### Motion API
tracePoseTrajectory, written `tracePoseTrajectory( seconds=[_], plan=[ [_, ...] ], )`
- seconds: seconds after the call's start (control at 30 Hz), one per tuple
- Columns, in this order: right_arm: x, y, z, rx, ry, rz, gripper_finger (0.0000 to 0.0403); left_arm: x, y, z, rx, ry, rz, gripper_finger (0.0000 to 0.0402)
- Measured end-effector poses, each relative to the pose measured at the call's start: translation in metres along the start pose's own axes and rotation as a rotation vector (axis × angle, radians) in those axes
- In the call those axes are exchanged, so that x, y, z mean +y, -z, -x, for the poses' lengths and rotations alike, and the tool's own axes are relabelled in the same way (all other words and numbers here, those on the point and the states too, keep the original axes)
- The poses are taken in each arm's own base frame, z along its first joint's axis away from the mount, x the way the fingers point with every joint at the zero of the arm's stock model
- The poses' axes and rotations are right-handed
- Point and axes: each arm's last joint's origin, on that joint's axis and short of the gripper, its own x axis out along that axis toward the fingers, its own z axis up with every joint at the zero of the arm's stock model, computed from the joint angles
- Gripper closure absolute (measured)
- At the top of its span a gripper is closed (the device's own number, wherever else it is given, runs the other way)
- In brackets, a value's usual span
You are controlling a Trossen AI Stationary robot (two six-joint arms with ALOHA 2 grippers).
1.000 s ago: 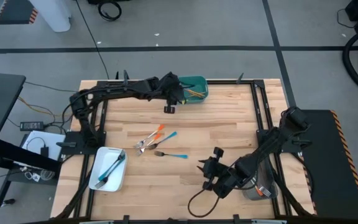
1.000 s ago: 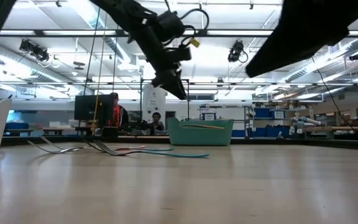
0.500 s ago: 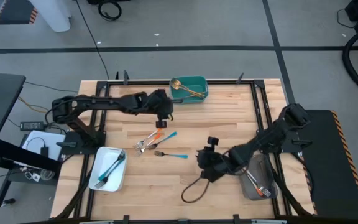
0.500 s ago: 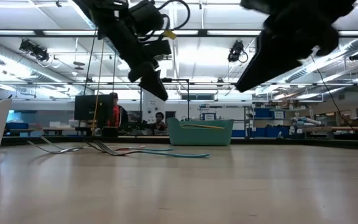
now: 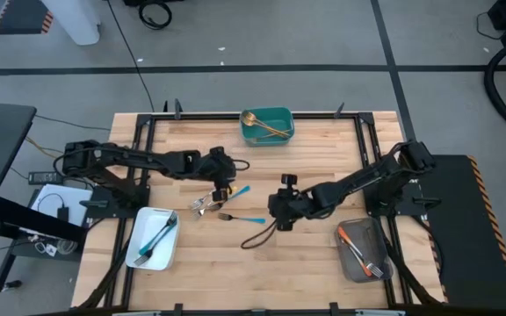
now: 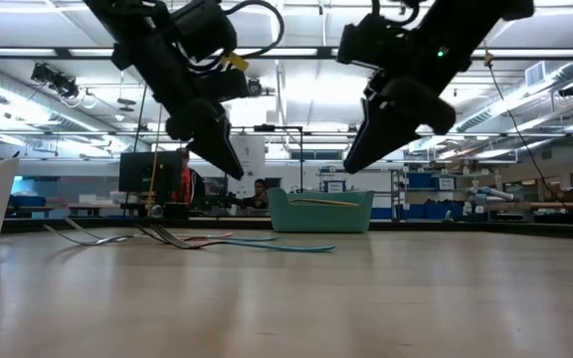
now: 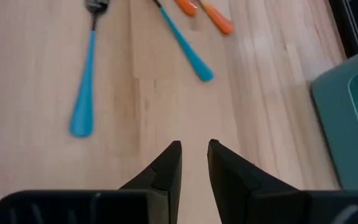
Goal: Sort silverware by color (type)
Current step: Put the blue fork into the white bin
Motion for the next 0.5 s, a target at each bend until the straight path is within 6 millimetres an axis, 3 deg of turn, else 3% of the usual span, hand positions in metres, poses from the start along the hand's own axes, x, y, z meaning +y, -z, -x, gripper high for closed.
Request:
tracePoseTrajectory(
  seconds=[0.27,0.5],
  plan=[
    [-0.011,-0.013,-0.009,-0.081,-0.165,0.013,0.0318,-0.031,0.0,0.006,-0.003,0.068,0.033,0.0253],
    [-0.011,-0.014,-0.009,-0.098,-0.178,0.043,0.0318,-0.058,0.0,0.013,-0.003,0.131,0.087,0.0253]
  ],
)
